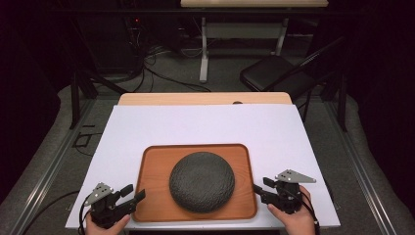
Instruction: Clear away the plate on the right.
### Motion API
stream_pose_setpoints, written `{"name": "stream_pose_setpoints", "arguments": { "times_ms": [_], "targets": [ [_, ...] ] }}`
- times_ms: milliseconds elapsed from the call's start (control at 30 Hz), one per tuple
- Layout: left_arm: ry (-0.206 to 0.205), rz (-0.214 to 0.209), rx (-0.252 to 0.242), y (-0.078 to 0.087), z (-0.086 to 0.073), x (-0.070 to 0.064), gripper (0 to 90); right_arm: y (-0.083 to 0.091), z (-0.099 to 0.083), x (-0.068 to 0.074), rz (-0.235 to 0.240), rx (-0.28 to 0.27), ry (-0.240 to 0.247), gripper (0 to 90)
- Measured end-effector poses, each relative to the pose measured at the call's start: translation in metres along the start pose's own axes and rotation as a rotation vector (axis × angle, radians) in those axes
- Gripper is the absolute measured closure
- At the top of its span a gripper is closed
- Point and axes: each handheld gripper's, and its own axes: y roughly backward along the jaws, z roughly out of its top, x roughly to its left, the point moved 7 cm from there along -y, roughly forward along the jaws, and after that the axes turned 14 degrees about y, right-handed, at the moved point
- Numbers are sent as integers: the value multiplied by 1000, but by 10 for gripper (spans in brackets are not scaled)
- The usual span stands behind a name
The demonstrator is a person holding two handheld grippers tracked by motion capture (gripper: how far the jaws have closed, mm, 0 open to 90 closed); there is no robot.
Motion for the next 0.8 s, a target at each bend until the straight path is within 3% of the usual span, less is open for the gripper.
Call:
{"name": "stream_pose_setpoints", "arguments": {
  "times_ms": [267, 533, 800],
  "targets": [
    [-2, -1, -1, 0, 0, -1, 428, -13, -9, 7, 35, 19, 3, 469],
    [-2, -3, 0, 0, 0, -1, 425, -14, -7, 8, 38, -10, 4, 461],
    [-3, -6, 8, -1, -1, -2, 421, -16, -9, 8, 46, -3, -2, 460]
  ]
}}
